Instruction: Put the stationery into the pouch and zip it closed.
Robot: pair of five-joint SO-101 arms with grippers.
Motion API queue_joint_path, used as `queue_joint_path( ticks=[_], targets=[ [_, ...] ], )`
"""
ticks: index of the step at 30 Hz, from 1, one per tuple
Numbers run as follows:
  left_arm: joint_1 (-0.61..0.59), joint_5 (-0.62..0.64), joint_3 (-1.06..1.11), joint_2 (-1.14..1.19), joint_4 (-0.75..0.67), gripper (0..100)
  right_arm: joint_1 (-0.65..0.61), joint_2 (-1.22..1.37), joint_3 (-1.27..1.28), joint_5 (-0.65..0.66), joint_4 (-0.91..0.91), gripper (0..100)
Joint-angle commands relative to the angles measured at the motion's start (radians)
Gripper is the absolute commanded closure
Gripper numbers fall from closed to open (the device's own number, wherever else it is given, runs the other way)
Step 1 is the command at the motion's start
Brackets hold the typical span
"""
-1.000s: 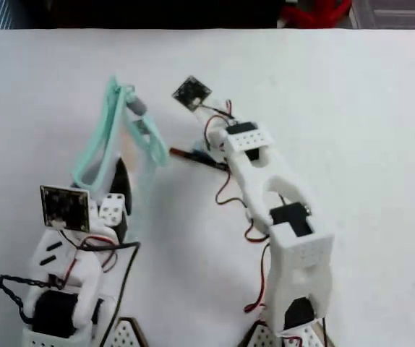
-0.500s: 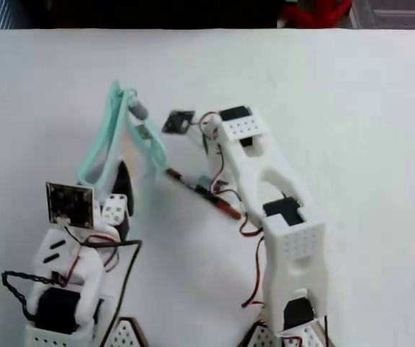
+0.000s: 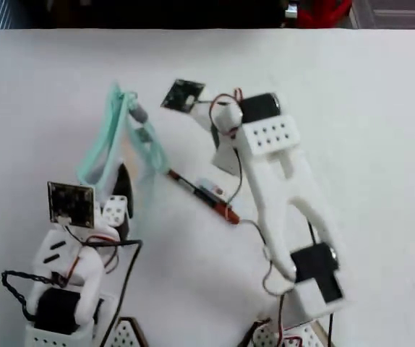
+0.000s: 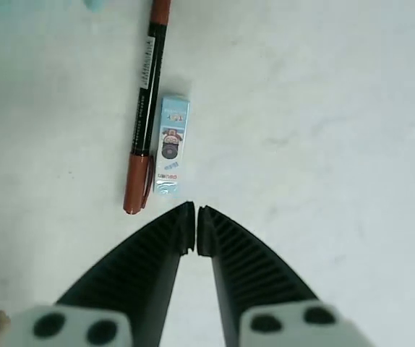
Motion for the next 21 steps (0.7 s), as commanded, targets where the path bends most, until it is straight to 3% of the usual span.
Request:
queue_joint_path(
  ticks=[1, 7, 10, 15, 21],
  targets=[
    [-0.01, 0.025, -0.157, -0.012, 0.157, 98, -0.018, -0.186, 0.199, -0.058, -0.162, 98.1],
    [-0.002, 0.026, -0.161, -0.012, 0.181, 98, -0.022, -0.183, 0.439, -0.212, -0.444, 98.1],
    [0.05, 0.002, -0.161, -0.012, 0.192, 98, -0.025, -0.111, 0.427, -0.272, -0.452, 94.7],
    [0.232, -0.203, -0.087, -0.012, 0.198, 98, -0.048, 0.033, 0.353, -0.315, -0.447, 83.4],
    [0.268, -0.221, -0.087, -0.015, 0.215, 98, -0.065, 0.128, 0.287, -0.315, -0.446, 83.2]
  ],
)
